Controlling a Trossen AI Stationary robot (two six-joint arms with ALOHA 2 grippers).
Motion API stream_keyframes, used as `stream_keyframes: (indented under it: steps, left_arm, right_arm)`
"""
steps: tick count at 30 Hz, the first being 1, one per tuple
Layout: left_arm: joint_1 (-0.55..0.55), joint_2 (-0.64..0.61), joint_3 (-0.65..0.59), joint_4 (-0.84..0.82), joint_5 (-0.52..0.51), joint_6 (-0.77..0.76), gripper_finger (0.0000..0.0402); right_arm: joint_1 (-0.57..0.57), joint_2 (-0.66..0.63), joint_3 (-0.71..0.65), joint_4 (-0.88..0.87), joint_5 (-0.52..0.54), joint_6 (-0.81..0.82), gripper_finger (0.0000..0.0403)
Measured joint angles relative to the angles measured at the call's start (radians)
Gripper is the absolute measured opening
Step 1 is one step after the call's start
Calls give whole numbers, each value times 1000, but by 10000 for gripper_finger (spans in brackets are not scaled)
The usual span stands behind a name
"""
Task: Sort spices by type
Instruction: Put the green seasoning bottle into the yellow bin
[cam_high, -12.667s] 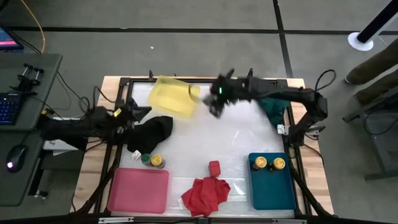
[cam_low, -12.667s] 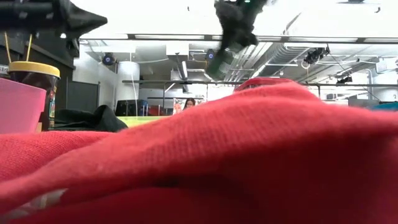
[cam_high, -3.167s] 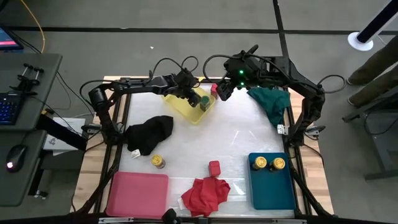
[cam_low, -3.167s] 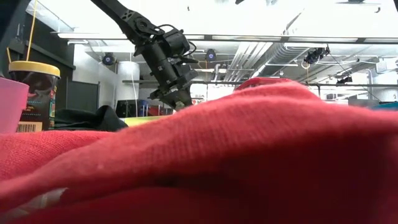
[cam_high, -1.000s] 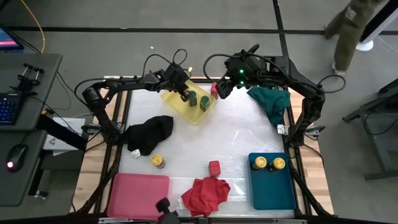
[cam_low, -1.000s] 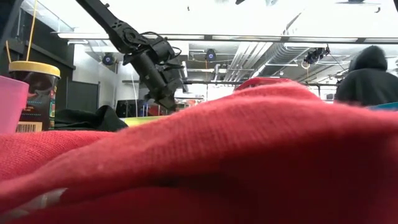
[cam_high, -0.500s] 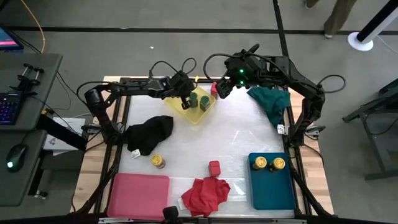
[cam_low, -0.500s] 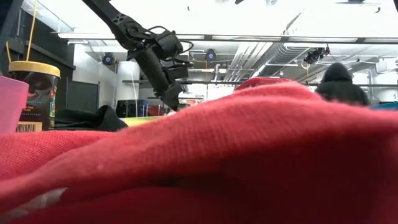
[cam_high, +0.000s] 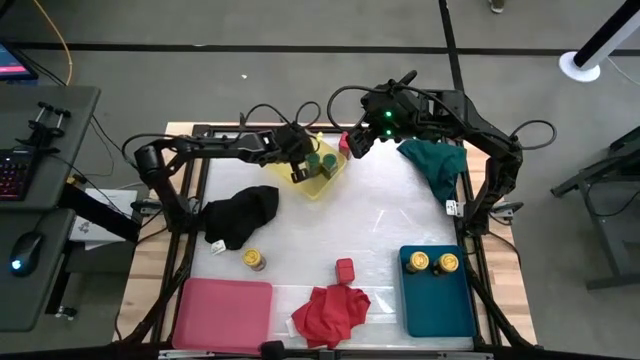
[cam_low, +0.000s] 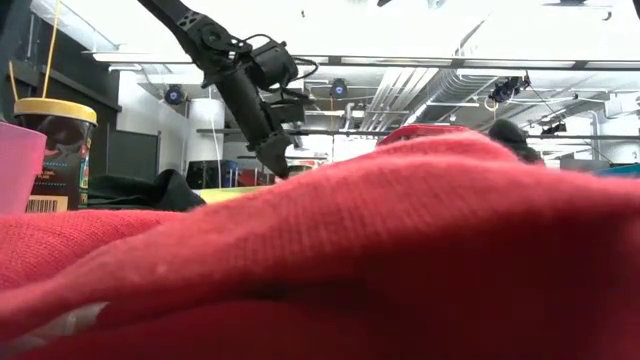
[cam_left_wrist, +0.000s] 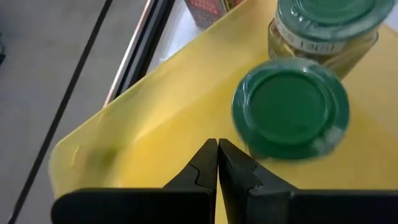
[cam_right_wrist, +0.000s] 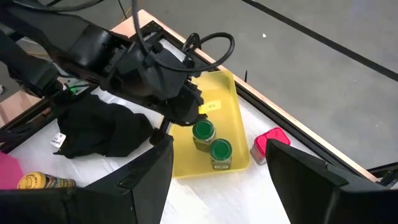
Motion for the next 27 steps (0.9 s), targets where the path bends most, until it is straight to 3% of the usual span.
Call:
stream_keyframes:
  steps: [5, 11, 17, 22, 27]
  left_arm:
    - [2, -68, 0, -155, 1, -19, 0]
    - [-17, -112, 0, -210, 300, -118, 0]
    - [-66, -65, 0, -138, 299, -122, 0]
    - [-100, -21, 0, -61, 149, -124, 0]
    - [-106, -4, 0, -1, 126, -133, 0]
  right_arm:
    - [0, 0, 0, 0, 0, -12, 252]
    - [0, 0, 0, 0, 0, -18, 252]
    - [0, 0, 0, 0, 0, -19, 252]
    - [0, 0, 0, -1, 0, -18, 252]
    - [0, 0, 0, -1, 0, -18, 252]
